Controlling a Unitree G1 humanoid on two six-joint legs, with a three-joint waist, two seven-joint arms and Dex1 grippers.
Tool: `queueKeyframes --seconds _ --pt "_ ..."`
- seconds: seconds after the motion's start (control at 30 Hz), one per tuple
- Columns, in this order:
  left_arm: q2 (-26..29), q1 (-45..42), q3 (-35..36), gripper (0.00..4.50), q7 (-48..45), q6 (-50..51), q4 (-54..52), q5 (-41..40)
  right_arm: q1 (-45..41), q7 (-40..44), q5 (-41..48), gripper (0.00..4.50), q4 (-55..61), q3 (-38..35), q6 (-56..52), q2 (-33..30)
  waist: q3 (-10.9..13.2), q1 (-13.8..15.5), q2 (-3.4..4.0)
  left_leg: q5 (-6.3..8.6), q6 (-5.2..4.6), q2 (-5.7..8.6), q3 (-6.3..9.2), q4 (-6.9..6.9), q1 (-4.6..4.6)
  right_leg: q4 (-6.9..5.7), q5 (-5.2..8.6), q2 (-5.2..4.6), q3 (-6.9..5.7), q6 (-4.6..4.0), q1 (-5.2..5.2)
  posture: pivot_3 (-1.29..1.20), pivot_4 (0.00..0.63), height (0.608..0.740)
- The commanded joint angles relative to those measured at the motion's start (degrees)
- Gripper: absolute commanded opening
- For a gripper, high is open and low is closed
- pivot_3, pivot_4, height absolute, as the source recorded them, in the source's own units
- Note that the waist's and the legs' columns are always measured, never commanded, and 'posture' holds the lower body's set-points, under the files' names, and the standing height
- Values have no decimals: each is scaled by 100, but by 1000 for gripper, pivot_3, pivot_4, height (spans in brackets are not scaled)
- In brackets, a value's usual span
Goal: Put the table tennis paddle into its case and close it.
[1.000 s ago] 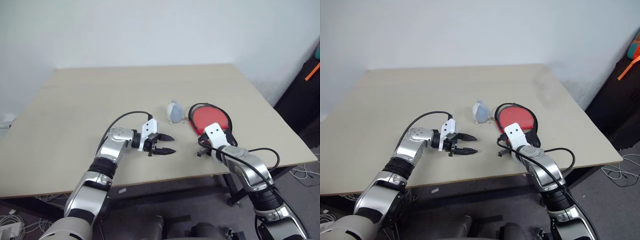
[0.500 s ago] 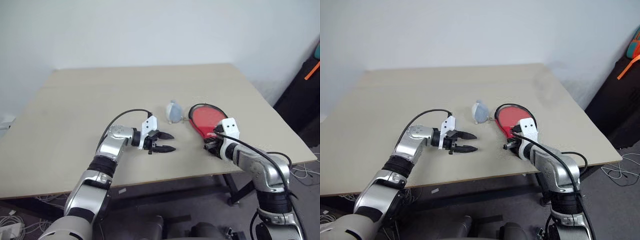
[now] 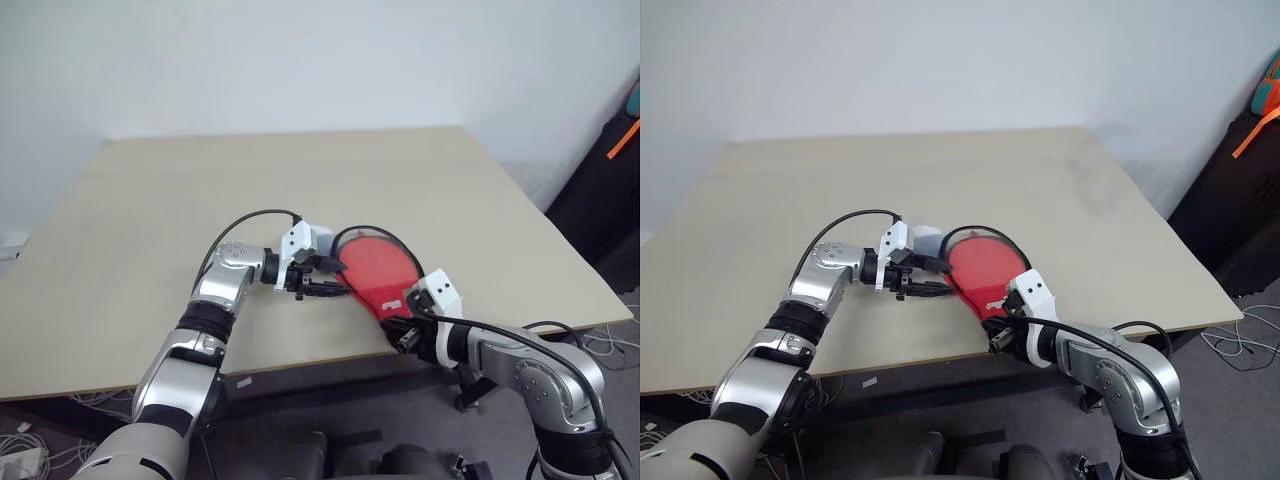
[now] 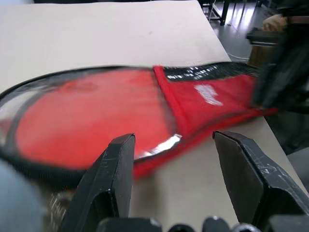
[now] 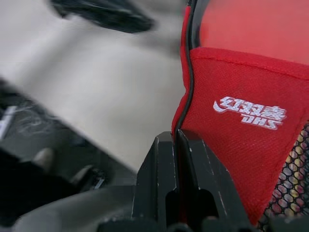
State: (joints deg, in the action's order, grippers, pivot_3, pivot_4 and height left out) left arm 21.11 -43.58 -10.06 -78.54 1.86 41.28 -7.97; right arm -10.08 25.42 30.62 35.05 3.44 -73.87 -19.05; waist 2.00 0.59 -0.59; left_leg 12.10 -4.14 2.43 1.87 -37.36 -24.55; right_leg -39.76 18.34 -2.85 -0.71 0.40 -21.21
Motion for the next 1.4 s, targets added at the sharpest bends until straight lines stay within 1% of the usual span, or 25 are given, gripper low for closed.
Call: queueKeyframes --seconds 0.03,0.17,0.27,0.37,0.43,0.5,0.6,0.7,0.83,0.93,1.0,1.07,1.2,1.4 --pt "-9 -180 107 2809 -63 -13 -70 -111 0 131 335 37 348 -138 72 -6 0 12 0 0 -1 0 1 -1 0 0 0 0 -1 0 -1 0 0 740" --pt "-27 -187 103 2809 -92 -8 -67 -105 -23 -50 386 37 208 -346 89 116 0 16 0 1 -2 0 1 -3 0 1 0 0 -1 0 -2 0 0 740" --pt "-31 -201 97 2809 -94 -2 -64 -92 70 67 449 37 308 -413 311 35 0 17 0 1 -1 0 1 -3 0 0 0 0 -1 0 -2 0 0 740" --pt "-40 -205 74 2809 -105 -10 -62 -68 199 130 619 749 435 -494 343 -18 0 19 0 1 -2 1 1 -5 0 0 0 -1 -2 0 0 0 0 740" --pt "-52 -216 68 2809 -105 -21 -41 -55 286 160 650 1371 528 -439 395 -116 0 21 0 4 -6 1 1 -5 0 0 0 -1 -1 0 1 0 0 740" --pt "-60 -225 71 2809 -107 -34 -21 -43 349 186 735 2138 617 -420 433 -176 0 19 0 10 -16 1 4 -8 0 1 0 -1 -4 0 1 0 0 740" --pt "-68 -248 82 2809 -118 -33 7 -45 270 57 796 3187 579 -668 648 -36 0 19 0 10 -17 0 2 -10 0 0 0 0 -2 0 2 0 0 740" --pt "-98 -321 160 2809 -114 83 30 -135 25 -143 799 3187 358 -996 921 159 0 19 0 10 -17 0 4 -12 0 0 0 0 -3 0 2 0 0 740" --pt "-165 -605 427 2809 9 398 186 -356 -531 -792 336 3187 -527 -1274 1497 488 0 21 -1 2 -3 2 7 -17 0 -1 0 0 -8 1 3 0 0 740" --pt "-161 -949 711 2809 142 870 357 -585 -894 -959 16 3187 -1343 -1193 1833 529 0 16 -1 -4 7 3 4 -17 0 -3 0 0 -5 1 2 0 0 740" --pt "-115 -1096 788 2809 194 946 448 -596 -1047 -968 -170 3187 -1806 -1052 2058 535 -1 11 1 -5 8 3 1 -14 0 -3 0 0 -3 1 0 0 0 740" --pt "-75 -1175 819 2809 221 892 534 -537 -1160 -981 -320 3187 -2132 -934 2225 557 -1 -6 4 -5 9 3 -5 -9 0 -6 1 1 3 2 0 0 0 740" --pt "187 -1631 852 2809 571 544 1103 -237 -1633 -994 -683 3187 -3201 -591 2623 810 -1 -63 4 -7 12 1 -12 -5 0 -13 1 2 9 2 -2 0 0 740" --pt "507 -2060 796 2809 930 -227 1866 162 -2044 -793 -844 3187 -3815 -285 3015 1174 0 -59 5 -9 14 3 -14 3 -2 -12 2 1 12 3 -15 0 0 740"
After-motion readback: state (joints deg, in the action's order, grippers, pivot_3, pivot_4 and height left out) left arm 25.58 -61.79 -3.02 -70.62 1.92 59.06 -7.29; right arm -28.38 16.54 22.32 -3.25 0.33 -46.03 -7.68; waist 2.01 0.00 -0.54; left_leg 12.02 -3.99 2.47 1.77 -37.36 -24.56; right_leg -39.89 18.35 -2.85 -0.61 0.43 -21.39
